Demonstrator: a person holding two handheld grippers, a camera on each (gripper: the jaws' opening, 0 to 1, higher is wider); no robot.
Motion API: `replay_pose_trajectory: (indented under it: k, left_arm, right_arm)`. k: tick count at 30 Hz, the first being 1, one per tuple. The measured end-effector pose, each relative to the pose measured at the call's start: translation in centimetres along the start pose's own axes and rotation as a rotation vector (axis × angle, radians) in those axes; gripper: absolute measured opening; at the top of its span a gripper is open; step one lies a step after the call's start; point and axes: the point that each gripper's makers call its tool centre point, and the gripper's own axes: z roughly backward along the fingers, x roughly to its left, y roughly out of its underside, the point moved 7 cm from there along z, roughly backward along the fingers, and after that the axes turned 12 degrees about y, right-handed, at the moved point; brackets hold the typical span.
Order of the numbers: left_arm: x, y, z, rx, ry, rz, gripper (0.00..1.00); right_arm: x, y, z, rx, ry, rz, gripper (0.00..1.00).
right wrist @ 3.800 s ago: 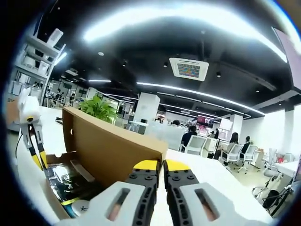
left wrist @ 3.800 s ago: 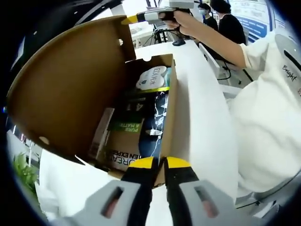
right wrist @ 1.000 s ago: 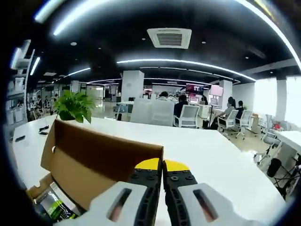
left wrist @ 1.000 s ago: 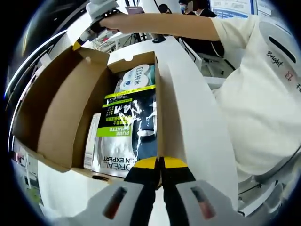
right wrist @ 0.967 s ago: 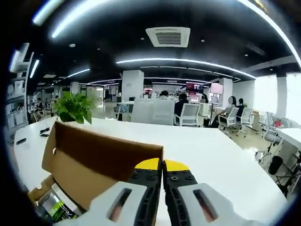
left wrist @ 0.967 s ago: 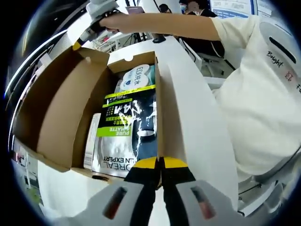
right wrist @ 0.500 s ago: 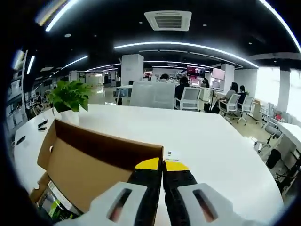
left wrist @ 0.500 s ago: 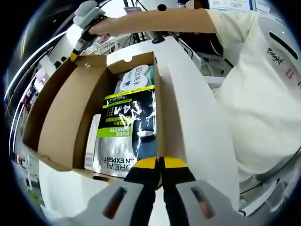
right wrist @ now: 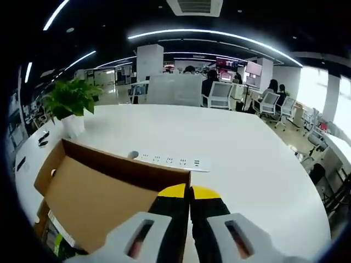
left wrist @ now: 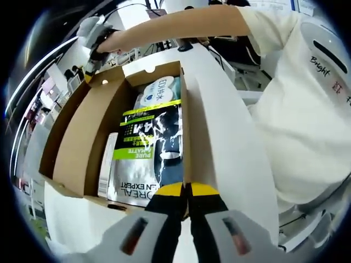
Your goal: Operate the shoe box by opening the lid, removing the specified soft item, and placing it in the target area until the item is outside and the box remains undamaged.
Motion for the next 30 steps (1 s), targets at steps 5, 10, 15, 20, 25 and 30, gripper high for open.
replay_pose_trajectory:
  k: [5,10,15,20,25,30]
  left_arm:
    - [0.0,0.1,0.0,-0.011,0.0,-0.002,0.02]
    - [0.1,0.0,0.0,-0.006,0.007,-0.002,0.02]
    - [0.0,0.0,0.0,-0.007,0.003,-0.004,0.02]
    - [0.0,0.0,0.0,-0.01,0.0,-0.005,0.02]
    - [0.0,0.0,0.0,-0.012,0.003,-0.005,0.02]
    - [0.0,0.1,0.0,-0.014,-0.002,-0.007,0.02]
  right_arm:
    - [-0.2,0.2,-0.4,0.025,-0.012,-0.041,0.0]
    - [0.0,0.1,-0.9,0.048,-0.007,-0.018,0.0]
    - [0.1,0.8,-1.4,0.069,-0.005,-0.027,0.0]
    - [0.3,1.3,-1.7,0.088,0.002,-0.011,0.0]
    - [0.3,1.8,-2.1,0.103,-0.003,-0.029,0.0]
    - [0.6,2.5,-1.9,0.111,0.001,-0.024,0.0]
